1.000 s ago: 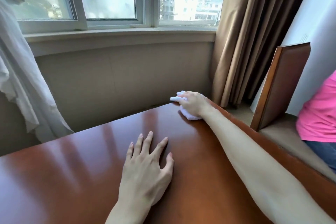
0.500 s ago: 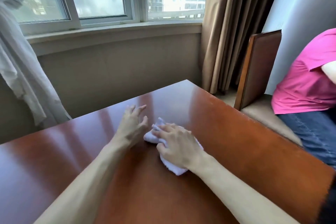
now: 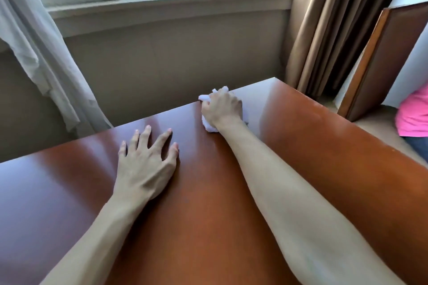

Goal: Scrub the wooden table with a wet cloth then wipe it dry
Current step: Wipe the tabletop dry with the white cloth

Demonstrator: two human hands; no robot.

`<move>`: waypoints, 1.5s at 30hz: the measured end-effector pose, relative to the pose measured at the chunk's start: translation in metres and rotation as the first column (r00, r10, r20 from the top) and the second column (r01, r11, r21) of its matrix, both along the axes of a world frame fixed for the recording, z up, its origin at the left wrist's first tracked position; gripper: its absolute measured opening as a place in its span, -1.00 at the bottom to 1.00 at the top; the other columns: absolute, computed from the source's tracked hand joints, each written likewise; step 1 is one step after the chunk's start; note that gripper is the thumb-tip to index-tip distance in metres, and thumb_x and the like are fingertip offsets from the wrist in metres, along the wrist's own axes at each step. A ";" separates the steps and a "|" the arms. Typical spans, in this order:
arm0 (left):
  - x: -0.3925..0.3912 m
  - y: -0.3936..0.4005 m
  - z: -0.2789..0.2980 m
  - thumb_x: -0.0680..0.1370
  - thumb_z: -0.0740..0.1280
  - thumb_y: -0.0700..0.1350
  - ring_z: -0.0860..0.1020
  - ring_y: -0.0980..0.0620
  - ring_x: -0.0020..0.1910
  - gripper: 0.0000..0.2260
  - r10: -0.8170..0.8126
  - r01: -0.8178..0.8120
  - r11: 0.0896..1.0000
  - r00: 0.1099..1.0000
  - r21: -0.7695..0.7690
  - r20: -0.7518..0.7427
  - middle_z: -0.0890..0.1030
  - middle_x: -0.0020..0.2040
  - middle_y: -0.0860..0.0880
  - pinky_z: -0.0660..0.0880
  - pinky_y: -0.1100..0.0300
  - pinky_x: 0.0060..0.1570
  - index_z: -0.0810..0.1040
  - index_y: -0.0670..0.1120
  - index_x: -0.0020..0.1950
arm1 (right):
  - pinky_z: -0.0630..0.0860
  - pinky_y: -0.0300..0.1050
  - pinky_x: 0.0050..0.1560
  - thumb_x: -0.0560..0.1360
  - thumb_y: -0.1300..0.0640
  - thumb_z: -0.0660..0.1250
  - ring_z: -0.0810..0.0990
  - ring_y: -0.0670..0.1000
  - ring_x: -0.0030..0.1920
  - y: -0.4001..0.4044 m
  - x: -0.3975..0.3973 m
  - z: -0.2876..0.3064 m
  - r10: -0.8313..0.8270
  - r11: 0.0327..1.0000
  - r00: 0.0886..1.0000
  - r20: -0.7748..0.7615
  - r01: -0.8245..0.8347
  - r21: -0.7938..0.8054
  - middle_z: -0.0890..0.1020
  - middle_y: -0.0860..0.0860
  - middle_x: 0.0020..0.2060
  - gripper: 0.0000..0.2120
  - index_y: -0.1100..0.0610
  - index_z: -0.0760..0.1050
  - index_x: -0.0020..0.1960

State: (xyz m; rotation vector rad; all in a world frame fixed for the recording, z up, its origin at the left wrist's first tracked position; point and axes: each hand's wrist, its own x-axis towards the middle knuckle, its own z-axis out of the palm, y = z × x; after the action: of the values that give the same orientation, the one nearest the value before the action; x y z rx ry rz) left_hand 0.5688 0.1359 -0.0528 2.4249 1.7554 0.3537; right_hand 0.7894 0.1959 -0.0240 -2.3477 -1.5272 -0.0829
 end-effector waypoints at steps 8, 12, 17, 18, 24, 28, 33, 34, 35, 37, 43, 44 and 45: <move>0.001 -0.004 0.004 0.53 -0.13 0.29 0.02 -0.06 0.62 -0.39 0.021 -0.021 1.000 1.000 -0.014 -0.002 0.10 0.65 -0.03 -0.06 -0.13 0.57 0.19 0.25 0.58 | 0.41 -0.02 0.16 0.62 -0.04 0.05 0.38 -0.08 0.45 -0.033 -0.022 -0.001 0.609 0.785 0.792 -0.040 -0.609 -0.115 0.44 -0.22 0.45 -0.59 -0.30 0.48 0.36; 0.006 -0.007 0.009 0.66 0.00 0.16 0.00 -0.13 0.62 -0.51 0.006 -0.008 0.999 0.999 -0.050 -0.036 0.07 0.64 -0.09 -0.07 -0.20 0.56 0.11 0.22 0.61 | 0.42 0.04 0.32 0.54 -0.14 -0.04 0.39 -0.02 0.47 -0.102 0.083 0.007 0.216 0.968 0.974 -0.067 -0.223 -0.116 0.36 -0.26 0.49 -0.51 -0.38 0.40 0.39; 0.031 -0.021 0.023 0.69 -0.07 0.07 -0.05 -0.19 0.62 -0.47 -0.049 0.038 0.997 0.985 -0.069 -0.166 0.01 0.65 -0.12 -0.03 -0.23 0.55 0.05 -0.08 0.65 | 0.33 -0.06 0.39 0.61 0.02 0.15 0.32 -0.06 0.51 -0.211 0.036 0.008 0.325 0.942 0.946 -0.017 -0.325 -0.084 0.33 -0.23 0.54 -0.56 -0.18 0.41 0.47; 0.043 -0.026 0.027 0.69 -0.05 0.09 -0.06 -0.16 0.63 -0.45 -0.106 0.099 0.993 0.984 -0.058 -0.142 0.02 0.66 -0.11 -0.05 -0.20 0.56 0.06 -0.12 0.64 | 0.30 -0.07 0.44 0.58 0.02 0.15 0.31 -0.09 0.51 -0.230 0.020 0.006 0.415 0.908 0.910 -0.002 -0.415 -0.064 0.35 -0.24 0.53 -0.54 -0.18 0.43 0.46; 0.102 -0.043 0.031 0.65 -0.01 0.24 -0.15 -0.10 0.63 -0.43 -0.297 0.296 0.951 0.955 -0.094 -0.002 -0.03 0.67 -0.05 -0.16 -0.17 0.57 0.03 0.16 0.65 | 0.31 -0.09 0.45 0.49 -0.13 0.09 0.35 -0.08 0.46 -0.227 0.056 0.008 0.429 0.901 0.903 -0.023 -0.429 -0.060 0.42 -0.18 0.48 -0.46 -0.20 0.44 0.46; 0.108 -0.037 0.011 0.63 -0.08 0.30 -0.17 -0.06 0.63 -0.44 -0.225 0.224 0.972 0.974 -0.079 -0.011 -0.07 0.67 -0.01 -0.20 -0.15 0.57 -0.02 0.24 0.63 | 0.43 0.04 0.33 0.52 -0.19 0.01 0.47 0.06 0.36 -0.143 0.133 -0.004 0.147 0.982 0.989 -0.027 -0.149 -0.118 0.47 -0.12 0.35 -0.50 -0.20 0.43 0.40; 0.107 -0.034 0.003 0.60 -0.17 0.34 -0.22 0.02 0.62 -0.44 -0.208 0.206 0.978 0.978 -0.043 -0.029 -0.12 0.66 0.07 -0.21 -0.07 0.58 -0.12 0.31 0.61 | 0.43 0.03 0.11 0.55 -0.06 0.06 0.55 0.16 0.27 -0.054 0.201 0.003 -0.023 0.996 0.996 -0.087 0.016 -0.087 0.55 -0.01 0.26 -0.58 -0.15 0.55 0.30; 0.108 -0.035 0.003 0.58 -0.20 0.35 -0.23 0.03 0.62 -0.43 -0.205 0.203 0.978 0.978 -0.040 -0.032 -0.13 0.66 0.08 -0.22 -0.06 0.58 -0.13 0.32 0.61 | 0.43 0.05 0.12 0.56 -0.02 0.07 0.55 0.18 0.26 -0.040 0.211 0.007 -0.041 0.996 0.995 -0.089 0.033 -0.088 0.55 0.02 0.26 -0.59 -0.15 0.54 0.31; 0.108 -0.035 0.003 0.56 -0.22 0.35 -0.23 0.04 0.62 -0.41 -0.201 0.200 0.979 0.979 -0.034 -0.033 -0.14 0.66 0.09 -0.22 -0.05 0.58 -0.14 0.34 0.60 | 0.43 0.06 0.13 0.57 0.01 0.06 0.55 0.19 0.26 -0.028 0.219 0.008 -0.070 0.994 0.994 -0.085 0.062 -0.093 0.56 0.04 0.26 -0.59 -0.13 0.53 0.32; 0.108 -0.037 0.004 0.54 -0.23 0.36 -0.24 0.06 0.62 -0.40 -0.192 0.191 0.981 0.981 -0.031 -0.029 -0.15 0.66 0.11 -0.23 -0.04 0.58 -0.14 0.35 0.60 | 0.43 0.07 0.13 0.58 0.03 0.05 0.55 0.20 0.25 -0.014 0.229 0.009 -0.127 0.987 0.990 -0.061 0.121 -0.104 0.57 0.06 0.25 -0.59 -0.04 0.53 0.32; 0.108 -0.035 0.005 0.55 -0.19 0.36 -0.18 0.02 0.63 -0.39 -0.201 0.200 0.979 0.980 -0.041 -0.014 -0.07 0.66 0.07 -0.19 -0.07 0.58 -0.06 0.31 0.61 | 0.33 -0.01 -0.04 0.42 -0.11 -0.09 0.60 0.19 0.16 -0.062 0.203 0.006 -0.084 0.991 0.995 -0.060 0.077 -0.113 0.51 -0.05 0.18 -0.48 -0.25 0.56 0.17; 0.108 -0.035 0.005 0.57 -0.16 0.35 -0.16 0.00 0.63 -0.40 -0.203 0.202 0.978 0.979 -0.044 -0.011 -0.06 0.66 0.06 -0.18 -0.08 0.58 -0.04 0.30 0.62 | 0.35 -0.01 -0.02 0.39 -0.13 -0.13 0.58 0.16 0.20 -0.083 0.190 0.008 -0.055 0.994 0.996 -0.073 0.047 -0.103 0.50 -0.08 0.23 -0.43 -0.28 0.54 0.19; 0.107 -0.034 0.005 0.59 -0.13 0.34 -0.15 -0.01 0.63 -0.42 -0.207 0.206 0.977 0.978 -0.048 -0.010 -0.05 0.66 0.04 -0.18 -0.10 0.58 -0.03 0.29 0.62 | 0.39 0.00 0.04 0.40 -0.14 -0.14 0.54 0.10 0.29 -0.106 0.175 0.009 -0.027 0.995 0.996 -0.091 0.017 -0.102 0.48 -0.12 0.33 -0.41 -0.30 0.52 0.24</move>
State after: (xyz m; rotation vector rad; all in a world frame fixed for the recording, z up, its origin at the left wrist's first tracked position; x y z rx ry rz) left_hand 0.6762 0.1020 -0.0480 2.5515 1.4802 0.2686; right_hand 0.9645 0.0902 -0.0154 -2.4108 -1.4943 0.0982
